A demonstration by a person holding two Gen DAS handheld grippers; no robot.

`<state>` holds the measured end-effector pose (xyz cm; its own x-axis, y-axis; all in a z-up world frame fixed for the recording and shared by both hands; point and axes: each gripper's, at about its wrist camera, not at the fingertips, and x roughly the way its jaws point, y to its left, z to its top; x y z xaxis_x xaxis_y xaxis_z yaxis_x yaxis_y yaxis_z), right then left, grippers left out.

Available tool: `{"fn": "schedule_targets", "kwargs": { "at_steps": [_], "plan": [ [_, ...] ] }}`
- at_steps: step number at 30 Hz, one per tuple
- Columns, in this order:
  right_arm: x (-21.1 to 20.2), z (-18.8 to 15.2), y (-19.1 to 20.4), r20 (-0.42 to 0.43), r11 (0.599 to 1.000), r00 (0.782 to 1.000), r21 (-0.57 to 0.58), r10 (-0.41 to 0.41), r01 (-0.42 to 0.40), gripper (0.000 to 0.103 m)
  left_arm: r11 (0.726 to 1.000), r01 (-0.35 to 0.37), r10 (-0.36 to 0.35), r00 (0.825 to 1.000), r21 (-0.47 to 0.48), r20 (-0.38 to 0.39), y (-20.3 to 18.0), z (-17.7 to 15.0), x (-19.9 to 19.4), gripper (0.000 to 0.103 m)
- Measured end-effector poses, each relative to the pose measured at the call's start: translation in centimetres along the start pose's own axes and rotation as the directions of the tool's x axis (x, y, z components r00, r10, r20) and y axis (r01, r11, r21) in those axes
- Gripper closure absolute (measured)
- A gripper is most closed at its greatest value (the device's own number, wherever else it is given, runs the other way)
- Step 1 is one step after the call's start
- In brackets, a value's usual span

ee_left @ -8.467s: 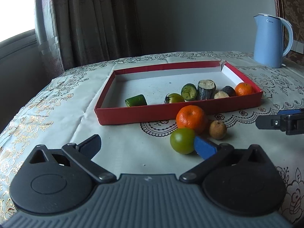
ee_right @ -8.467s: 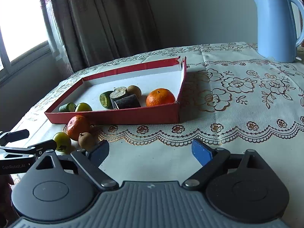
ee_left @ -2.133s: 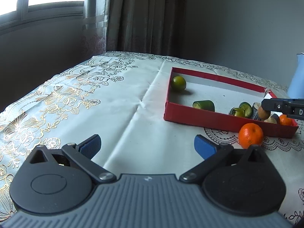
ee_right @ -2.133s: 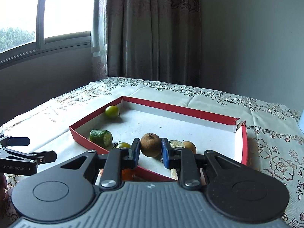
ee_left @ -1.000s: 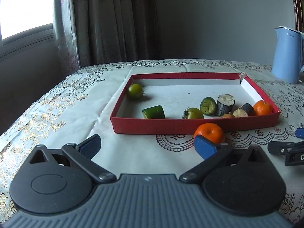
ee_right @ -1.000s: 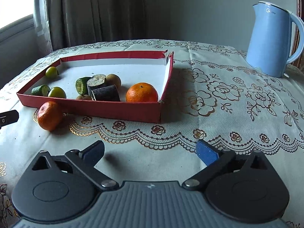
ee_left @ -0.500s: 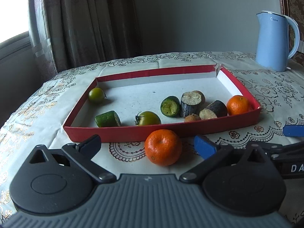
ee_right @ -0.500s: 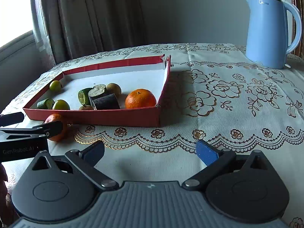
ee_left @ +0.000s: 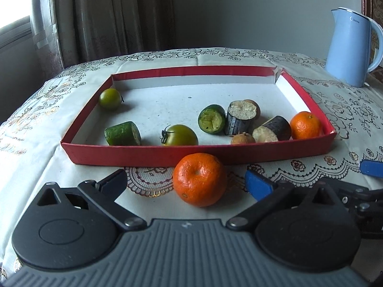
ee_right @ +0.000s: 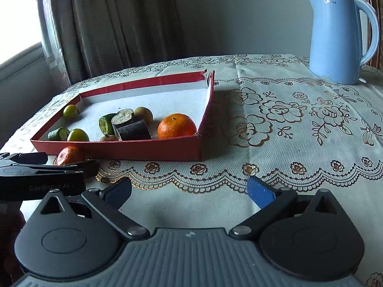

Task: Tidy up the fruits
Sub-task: 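Move the open left gripper toward the mandarin on the cloth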

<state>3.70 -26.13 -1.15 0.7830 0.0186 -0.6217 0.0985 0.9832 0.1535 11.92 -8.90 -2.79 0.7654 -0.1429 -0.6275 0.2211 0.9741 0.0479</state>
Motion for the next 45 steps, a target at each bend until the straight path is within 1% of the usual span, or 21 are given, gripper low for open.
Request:
{"fn": "schedule_targets", "kwargs": {
  "at_steps": [5, 7, 28, 45],
  "plan": [
    [0.01, 0.0, 0.02, -0.001, 1.0, 1.0, -0.002, -0.001, 0.001, 0.0, 1.0, 0.018, -0.019, 0.999, -0.018, -0.042, 0.37, 0.08, 0.64, 0.0],
    [0.01, 0.0, 0.03, 0.0, 1.0, 1.0, -0.001, 0.0, 0.0, 0.0, 1.0, 0.021, -0.022, 0.999, -0.023, -0.045, 0.44, 0.06, 0.67, 0.0],
    [0.07, -0.03, 0.16, -0.001, 1.0, 1.0, -0.003, -0.003, 0.003, 0.0, 0.999, 0.028, -0.029, 0.998, -0.034, -0.048, 0.61, 0.03, 0.72, 0.0],
    [0.11, -0.08, 0.14, -0.003, 1.0, 1.0, -0.009, -0.008, 0.008, 0.0, 0.997, 0.051, -0.053, 0.998, -0.056, -0.029, 0.98, -0.02, 0.4, 0.0]
  ]
}}
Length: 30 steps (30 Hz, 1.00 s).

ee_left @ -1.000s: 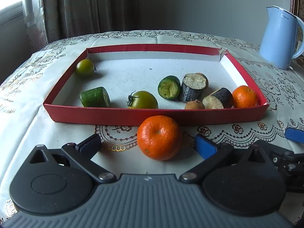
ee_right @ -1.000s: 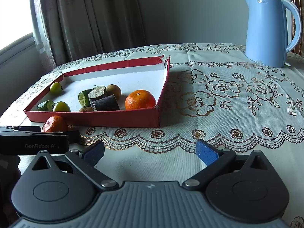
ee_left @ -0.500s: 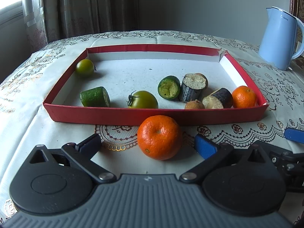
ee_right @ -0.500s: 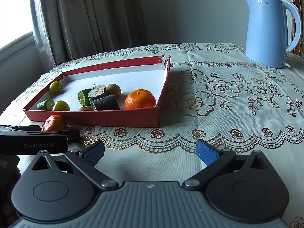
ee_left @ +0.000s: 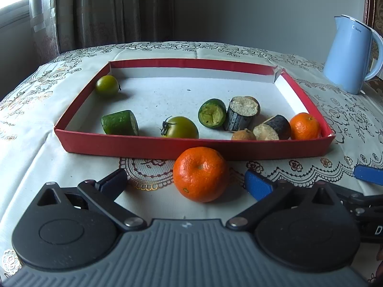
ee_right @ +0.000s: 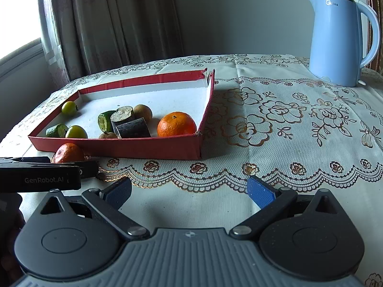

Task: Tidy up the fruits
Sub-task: 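Move the open left gripper toward the mandarin on the cloth, then close the left gripper around the mandarin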

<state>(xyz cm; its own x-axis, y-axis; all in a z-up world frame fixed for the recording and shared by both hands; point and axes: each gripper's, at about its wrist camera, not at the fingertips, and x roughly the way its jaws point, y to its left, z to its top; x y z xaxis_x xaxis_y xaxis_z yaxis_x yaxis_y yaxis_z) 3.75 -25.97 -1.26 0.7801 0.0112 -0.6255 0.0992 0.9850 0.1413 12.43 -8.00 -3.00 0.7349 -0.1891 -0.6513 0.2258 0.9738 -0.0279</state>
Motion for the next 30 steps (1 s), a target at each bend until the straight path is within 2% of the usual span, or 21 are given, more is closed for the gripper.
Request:
{"fn": "schedule_targets", "kwargs": {
  "at_steps": [16, 19, 22, 24, 25, 29, 30],
  "plan": [
    [0.0, 0.0, 0.1, -0.003, 1.0, 1.0, -0.007, -0.005, 0.005, 0.0, 1.0, -0.022, 0.021, 1.0, 0.018, 0.012, -0.2, -0.2, -0.3, 0.011],
    [0.2, 0.0, 0.4, -0.01, 1.0, 1.0, -0.023, -0.017, 0.017, 0.0, 0.999, -0.034, 0.033, 0.999, 0.011, 0.026, 0.0, -0.3, -0.6, 0.021],
    [0.2, 0.0, 0.7, -0.018, 0.999, 0.999, -0.043, -0.033, 0.032, 0.0, 1.0, -0.01, 0.01, 0.999, 0.009, 0.042, 0.3, -0.5, -1.2, 0.035],
    [0.3, 0.0, 0.9, -0.024, 0.997, 0.999, -0.058, -0.044, 0.042, 0.0, 0.999, -0.026, 0.025, 0.998, 0.024, 0.049, 0.3, -0.7, -1.6, 0.047],
    [0.3, 0.0, 1.0, -0.025, 0.997, 0.999, -0.063, -0.047, 0.045, 0.0, 0.999, -0.023, 0.022, 0.998, 0.029, 0.057, 0.4, -0.8, -1.9, 0.048],
    [0.1, 0.0, 0.7, -0.019, 0.998, 0.999, -0.047, -0.034, 0.033, 0.0, 0.999, 0.005, -0.009, 0.996, 0.051, 0.089, 0.6, -1.4, -3.3, 0.063],
    [0.1, 0.1, 0.6, -0.017, 0.999, 0.999, -0.041, -0.03, 0.029, 0.0, 0.998, 0.004, -0.009, 0.996, 0.056, 0.091, 0.7, -1.6, -3.6, 0.063]
  ]
}}
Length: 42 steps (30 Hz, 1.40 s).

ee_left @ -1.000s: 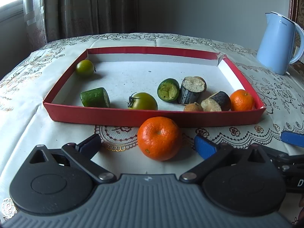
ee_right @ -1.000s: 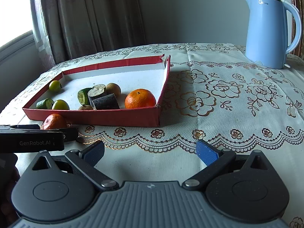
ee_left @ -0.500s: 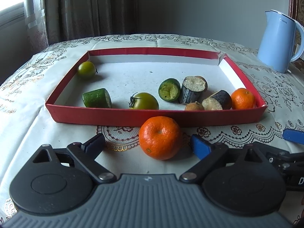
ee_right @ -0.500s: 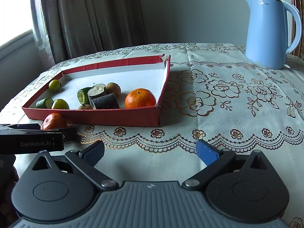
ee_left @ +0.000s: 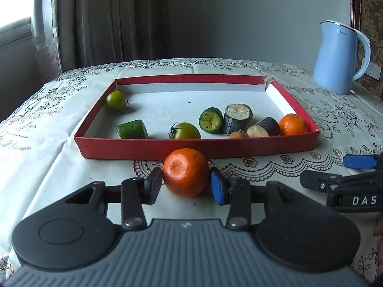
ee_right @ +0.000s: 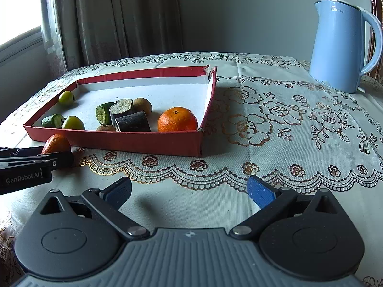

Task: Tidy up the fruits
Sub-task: 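Close the left gripper around the mandarin, then lift the mandarin with the left gripper and carry it over the red box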

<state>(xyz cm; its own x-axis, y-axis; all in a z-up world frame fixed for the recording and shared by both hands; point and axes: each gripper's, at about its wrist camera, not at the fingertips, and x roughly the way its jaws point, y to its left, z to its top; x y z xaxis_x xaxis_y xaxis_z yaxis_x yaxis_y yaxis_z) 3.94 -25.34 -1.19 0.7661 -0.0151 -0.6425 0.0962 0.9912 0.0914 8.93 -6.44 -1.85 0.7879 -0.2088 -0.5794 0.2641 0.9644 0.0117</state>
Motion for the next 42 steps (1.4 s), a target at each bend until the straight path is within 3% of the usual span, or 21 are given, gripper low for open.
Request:
{"fn": "schedule_targets", "kwargs": {
  "at_steps": [11, 16, 24, 42],
  "plan": [
    [-0.2, 0.1, -0.2, 0.006, 1.0, 1.0, 0.016, 0.011, -0.011, 0.0, 0.997, 0.083, -0.083, 0.996, 0.001, 0.031, 1.9, -1.8, -2.0, 0.061],
    [-0.2, 0.1, -0.2, 0.009, 1.0, 1.0, 0.021, 0.015, -0.015, 0.0, 0.998, 0.067, -0.068, 0.998, 0.006, 0.016, 2.1, -2.1, -1.5, 0.058],
    [-0.2, 0.1, -0.4, 0.01, 1.0, 1.0, 0.025, 0.017, -0.017, 0.0, 0.998, 0.068, -0.068, 0.998, -0.011, 0.014, 2.2, -1.5, -0.8, 0.063],
    [-0.3, 0.1, -0.5, 0.014, 0.999, 1.0, 0.034, 0.024, -0.024, 0.0, 1.0, -0.015, 0.015, 1.0, -0.01, -0.013, 1.0, 0.0, 1.2, 0.061]
  ]
}}
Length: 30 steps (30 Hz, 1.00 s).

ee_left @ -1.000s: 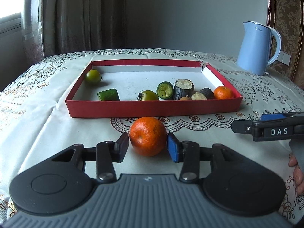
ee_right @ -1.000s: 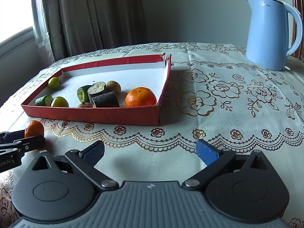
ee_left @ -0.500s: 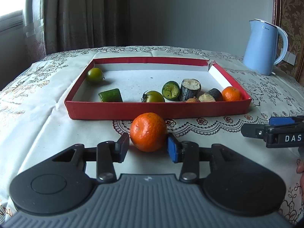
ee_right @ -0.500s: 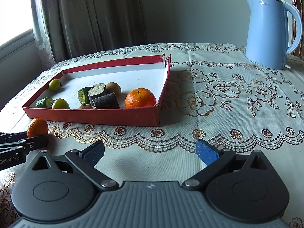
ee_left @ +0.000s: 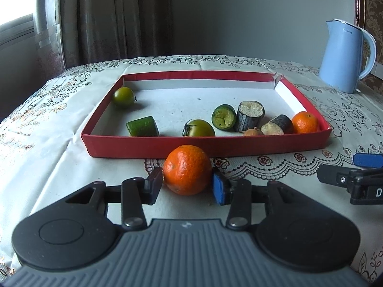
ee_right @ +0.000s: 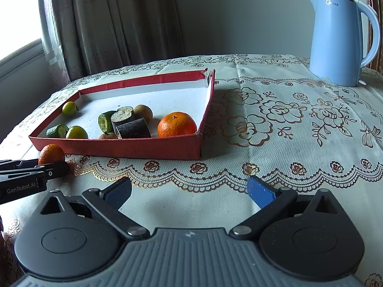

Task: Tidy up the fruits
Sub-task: 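Lift the mandarin with the left gripper and carry it over the red box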

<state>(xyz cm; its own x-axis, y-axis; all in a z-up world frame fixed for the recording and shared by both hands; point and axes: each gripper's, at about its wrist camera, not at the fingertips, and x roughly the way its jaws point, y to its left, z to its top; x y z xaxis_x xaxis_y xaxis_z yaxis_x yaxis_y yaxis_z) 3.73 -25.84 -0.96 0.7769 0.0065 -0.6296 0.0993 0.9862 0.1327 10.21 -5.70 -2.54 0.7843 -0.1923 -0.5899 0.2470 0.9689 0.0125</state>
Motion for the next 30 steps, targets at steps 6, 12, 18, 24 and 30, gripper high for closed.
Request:
{"fn": "schedule_targets", "kwargs": {
  "at_steps": [6, 12, 18, 24, 30],
  "plan": [
    [0.0, 0.0, 0.0, 0.0, 1.0, 1.0, 0.001, 0.0, 0.0, 0.0, 1.0, 0.001, -0.001, 1.0, -0.005, -0.003, -0.2, 0.4, 0.6, 0.064],
    [0.0, 0.0, 0.0, 0.0, 1.0, 1.0, 0.0, 0.0, 0.0, 0.0, 1.0, 0.004, -0.004, 1.0, -0.011, 0.008, 0.0, 0.2, 0.3, 0.065],
    [0.0, 0.0, 0.0, 0.0, 1.0, 1.0, 0.001, 0.001, -0.001, 0.0, 1.0, -0.019, 0.019, 0.999, 0.0, 0.037, 0.1, 0.0, -0.6, 0.065],
    [0.0, 0.0, 0.0, 0.001, 1.0, 1.0, 0.001, 0.001, -0.001, 0.0, 0.999, -0.043, 0.042, 0.998, 0.003, 0.055, 0.5, -0.5, -1.5, 0.065],
    [0.0, 0.0, 0.0, 0.001, 1.0, 1.0, 0.001, 0.001, -0.001, 0.0, 0.998, -0.059, 0.059, 0.996, 0.003, 0.072, 1.5, -0.1, -2.4, 0.065]
  ]
}}
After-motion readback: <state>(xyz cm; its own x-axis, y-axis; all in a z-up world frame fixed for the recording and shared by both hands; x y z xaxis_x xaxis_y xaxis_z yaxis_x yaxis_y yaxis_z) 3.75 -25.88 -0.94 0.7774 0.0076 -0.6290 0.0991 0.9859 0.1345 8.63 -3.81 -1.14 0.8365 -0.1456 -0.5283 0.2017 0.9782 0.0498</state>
